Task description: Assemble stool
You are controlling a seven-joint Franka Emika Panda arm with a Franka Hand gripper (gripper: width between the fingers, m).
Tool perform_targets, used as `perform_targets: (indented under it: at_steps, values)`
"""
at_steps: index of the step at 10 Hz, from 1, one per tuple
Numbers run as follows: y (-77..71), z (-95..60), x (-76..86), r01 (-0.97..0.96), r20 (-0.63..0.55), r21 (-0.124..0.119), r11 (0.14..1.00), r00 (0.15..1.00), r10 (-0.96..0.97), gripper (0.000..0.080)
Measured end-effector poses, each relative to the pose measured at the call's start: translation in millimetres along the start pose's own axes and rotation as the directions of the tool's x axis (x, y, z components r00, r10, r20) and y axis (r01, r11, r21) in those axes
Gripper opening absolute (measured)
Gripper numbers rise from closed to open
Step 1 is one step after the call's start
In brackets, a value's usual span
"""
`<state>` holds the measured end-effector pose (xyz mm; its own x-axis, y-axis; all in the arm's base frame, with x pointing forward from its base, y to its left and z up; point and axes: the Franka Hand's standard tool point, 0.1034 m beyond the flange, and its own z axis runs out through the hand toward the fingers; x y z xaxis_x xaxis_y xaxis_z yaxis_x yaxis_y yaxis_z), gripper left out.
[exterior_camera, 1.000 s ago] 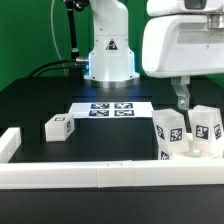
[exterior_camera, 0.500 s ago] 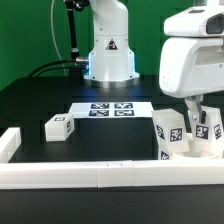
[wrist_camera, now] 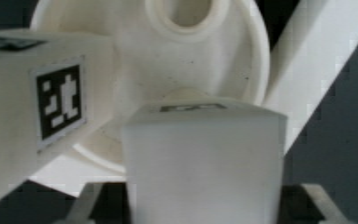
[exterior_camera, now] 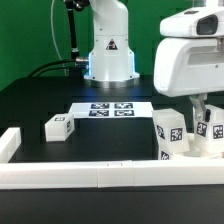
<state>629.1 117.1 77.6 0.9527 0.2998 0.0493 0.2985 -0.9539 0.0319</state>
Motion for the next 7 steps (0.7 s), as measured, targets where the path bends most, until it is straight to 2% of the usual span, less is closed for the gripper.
perform_targets:
  at_steps: [3, 4, 5, 6, 7]
  values:
    - [0.0, 0.3, 0.0, -0.214, 0.0, 0.001, 0.977, 0.977, 0.214, 0.0335]
    - [1.4, 0.5, 0.8, -0.409, -0.003, 0.007, 0.913, 0.913, 0.409, 0.0335]
    - [0.9, 0.9, 1.0, -0.592, 0.008, 0.026, 0.806, 0.806, 0.592, 0.0337]
    - [3.1, 0.8, 1.6, -0.745, 0.031, 0.057, 0.665, 0.667, 0.745, 0.0337]
    - [10.7, -0.1, 2.7, -0.849, 0.076, 0.105, 0.518, 0.526, 0.847, 0.0337]
